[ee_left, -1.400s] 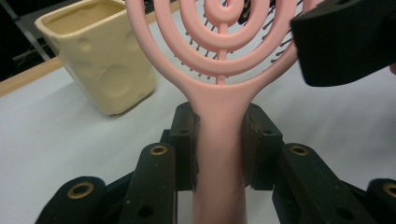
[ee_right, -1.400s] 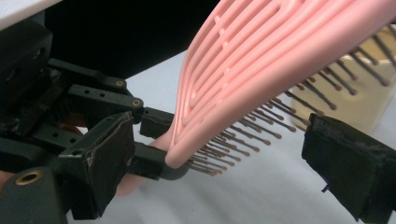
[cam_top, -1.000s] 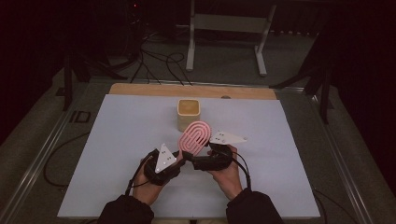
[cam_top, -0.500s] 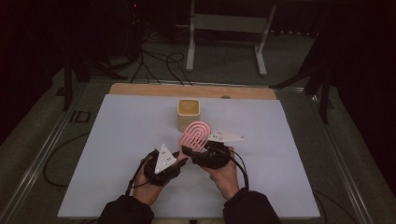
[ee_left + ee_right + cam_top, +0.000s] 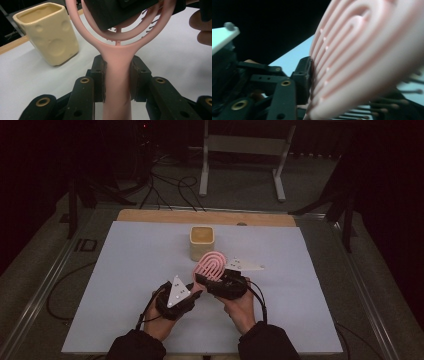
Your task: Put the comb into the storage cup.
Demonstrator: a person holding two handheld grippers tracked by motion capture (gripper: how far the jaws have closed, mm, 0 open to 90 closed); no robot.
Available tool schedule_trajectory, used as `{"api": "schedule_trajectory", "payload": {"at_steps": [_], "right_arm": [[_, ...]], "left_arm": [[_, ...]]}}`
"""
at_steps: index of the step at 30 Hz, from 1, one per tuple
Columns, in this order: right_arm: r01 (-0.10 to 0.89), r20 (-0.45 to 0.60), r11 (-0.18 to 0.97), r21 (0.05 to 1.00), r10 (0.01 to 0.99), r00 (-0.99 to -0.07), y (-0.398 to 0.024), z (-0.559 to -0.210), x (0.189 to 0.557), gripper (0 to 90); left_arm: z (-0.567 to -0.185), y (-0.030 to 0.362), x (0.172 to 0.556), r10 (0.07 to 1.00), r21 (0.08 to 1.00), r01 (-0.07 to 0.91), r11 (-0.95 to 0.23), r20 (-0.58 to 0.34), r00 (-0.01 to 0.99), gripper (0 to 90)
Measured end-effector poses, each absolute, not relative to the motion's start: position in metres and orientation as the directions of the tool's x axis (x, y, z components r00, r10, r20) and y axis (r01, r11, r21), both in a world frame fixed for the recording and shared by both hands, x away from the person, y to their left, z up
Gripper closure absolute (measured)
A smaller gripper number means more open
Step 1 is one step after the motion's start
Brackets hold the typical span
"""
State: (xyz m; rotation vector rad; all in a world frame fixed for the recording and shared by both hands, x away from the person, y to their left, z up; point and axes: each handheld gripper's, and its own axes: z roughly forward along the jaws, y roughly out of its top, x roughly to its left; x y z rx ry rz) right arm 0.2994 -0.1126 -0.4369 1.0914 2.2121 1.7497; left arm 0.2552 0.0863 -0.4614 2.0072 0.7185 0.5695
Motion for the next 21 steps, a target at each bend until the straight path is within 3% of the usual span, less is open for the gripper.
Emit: {"api": "schedule_trajectory", "payload": {"at_steps": [14, 21], "right_arm": [[0.461, 0.342, 0.075, 0.884, 0.568, -0.749, -0.1122, -0.4386, 0.2963, 62.5], [0.454, 0.341, 0.06, 0.889, 0.576, -0.743, -0.1119, -0.44, 0.2942, 62.7]], "left_arm": [[-0.464, 0.0844, 0.2554, 0.685, 0.862, 0.266, -0.432, 0.121, 0.719, 69.0], [-0.4648, 0.0853, 0.2556, 0.703, 0.864, 0.265, -0.428, 0.134, 0.699, 61.4]]}}
